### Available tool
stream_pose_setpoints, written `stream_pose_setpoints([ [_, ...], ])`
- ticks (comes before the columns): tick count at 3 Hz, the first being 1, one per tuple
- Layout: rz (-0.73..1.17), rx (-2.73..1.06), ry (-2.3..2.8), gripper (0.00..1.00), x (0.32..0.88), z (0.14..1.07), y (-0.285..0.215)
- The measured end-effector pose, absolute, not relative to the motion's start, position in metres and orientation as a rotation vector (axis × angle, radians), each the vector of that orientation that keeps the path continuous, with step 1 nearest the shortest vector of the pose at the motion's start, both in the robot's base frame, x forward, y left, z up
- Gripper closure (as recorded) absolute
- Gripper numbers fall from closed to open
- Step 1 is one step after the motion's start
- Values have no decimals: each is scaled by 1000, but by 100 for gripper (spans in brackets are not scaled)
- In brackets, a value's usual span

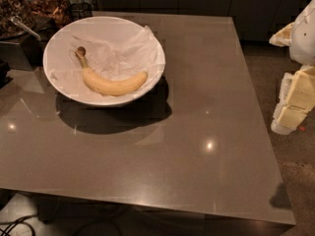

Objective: Pick banana from white bowl

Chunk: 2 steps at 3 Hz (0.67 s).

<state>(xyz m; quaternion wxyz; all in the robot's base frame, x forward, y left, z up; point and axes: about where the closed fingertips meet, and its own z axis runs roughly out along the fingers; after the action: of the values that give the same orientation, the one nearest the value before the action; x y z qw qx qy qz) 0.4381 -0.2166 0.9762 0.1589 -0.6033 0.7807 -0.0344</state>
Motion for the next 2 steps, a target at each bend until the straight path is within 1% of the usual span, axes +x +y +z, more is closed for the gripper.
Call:
stream_pose_setpoints([
  [1,-99,-1724,2230,0,438,977,-216],
  [2,-121,-1765,2286,0,437,982,-194],
])
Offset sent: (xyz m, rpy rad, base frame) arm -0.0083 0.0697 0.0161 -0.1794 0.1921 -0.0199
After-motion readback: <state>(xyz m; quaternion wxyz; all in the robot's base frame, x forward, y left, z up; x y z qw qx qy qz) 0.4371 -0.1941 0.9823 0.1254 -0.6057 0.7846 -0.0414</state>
